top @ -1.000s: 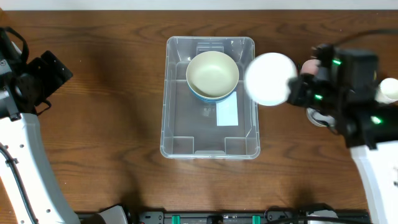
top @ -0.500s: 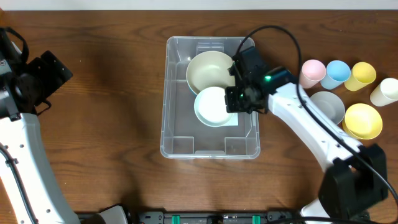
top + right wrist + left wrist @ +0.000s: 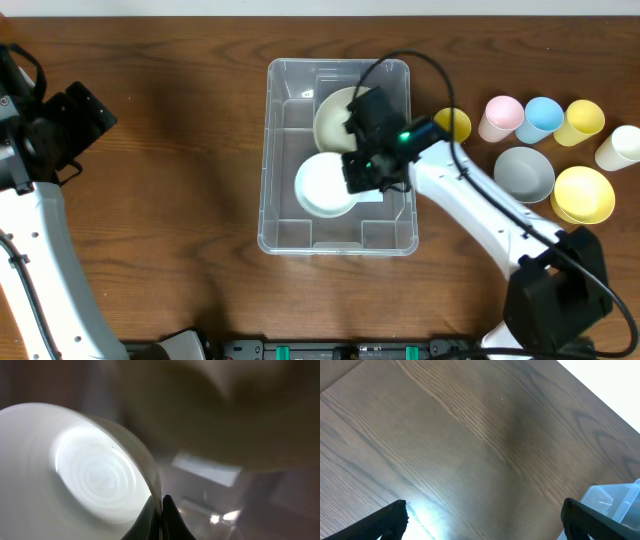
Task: Pack container
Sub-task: 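Carry the white bowl into the bin's front-left area and release, then retract the right gripper toward the yellow bowl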
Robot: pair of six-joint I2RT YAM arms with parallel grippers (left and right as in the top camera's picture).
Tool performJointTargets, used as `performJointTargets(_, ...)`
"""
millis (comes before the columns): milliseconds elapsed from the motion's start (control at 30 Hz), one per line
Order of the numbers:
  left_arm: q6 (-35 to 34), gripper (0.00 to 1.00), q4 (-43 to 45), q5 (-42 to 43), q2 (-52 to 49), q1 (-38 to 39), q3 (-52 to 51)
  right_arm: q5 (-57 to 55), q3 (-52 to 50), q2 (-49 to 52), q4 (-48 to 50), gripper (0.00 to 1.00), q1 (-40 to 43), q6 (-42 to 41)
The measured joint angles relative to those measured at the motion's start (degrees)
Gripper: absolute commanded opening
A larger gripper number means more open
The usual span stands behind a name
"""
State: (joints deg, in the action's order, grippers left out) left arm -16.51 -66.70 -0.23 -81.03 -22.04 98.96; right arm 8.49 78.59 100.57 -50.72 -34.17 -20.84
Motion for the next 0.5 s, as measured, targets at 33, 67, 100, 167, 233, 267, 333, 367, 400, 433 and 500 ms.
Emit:
performJointTargets(33,-0.02,0.98,0.00,-0.02,0.00,0.00,0.00,-0.07,0.00,0.13,0.09,0.01,-0.92,0.09)
performJointTargets(67,0.00,0.98,0.02,-0.02,0.00,0.00,0.00,-0.11,0.00,0.31,0.17,0.01,-1.84,0.13)
performJointTargets(100,0.00,0.98,0.00,0.00,0.00,0.00,0.00,-0.15,0.00,0.33,0.24,0.01,-2.75,0.26)
performJointTargets(167,-0.02,0.98,0.00,-0.02,0.00,0.00,0.00,-0.42,0.00,0.33,0.28,0.01,-4.02,0.35)
performJointTargets(233,-0.02,0.98,0.02,0.00,0.00,0.00,0.00,-0.76,0.00,0.33,0.28,0.01,-4.37,0.48)
performJointTargets(267,0.00,0.98,0.00,-0.02,0.00,0.00,0.00,-1.14,0.00,0.33,0.31,0.01,-4.37,0.48)
performJointTargets(333,-0.02,0.98,0.00,0.00,0.00,0.00,0.00,-2.14,0.00,0.33,0.74,0.01,-4.28,0.52)
performJointTargets(367,0.00,0.98,0.00,-0.02,0.00,0.00,0.00,-2.73,0.00,0.33,1.05,0.01,-4.26,0.50)
performJointTargets(400,0.00,0.98,0.02,0.00,0.00,0.00,0.00,-3.15,0.00,0.33,1.49,0.01,-4.26,0.50)
performJointTargets(433,0.00,0.98,0.02,0.00,0.00,0.00,0.00,-3.43,0.00,0.33,1.90,0.01,-4.26,0.52)
performJointTargets(500,0.00,0.98,0.02,-0.02,0.00,0.00,0.00,-4.04,0.00,0.35,2.91,0.01,-4.26,0.52)
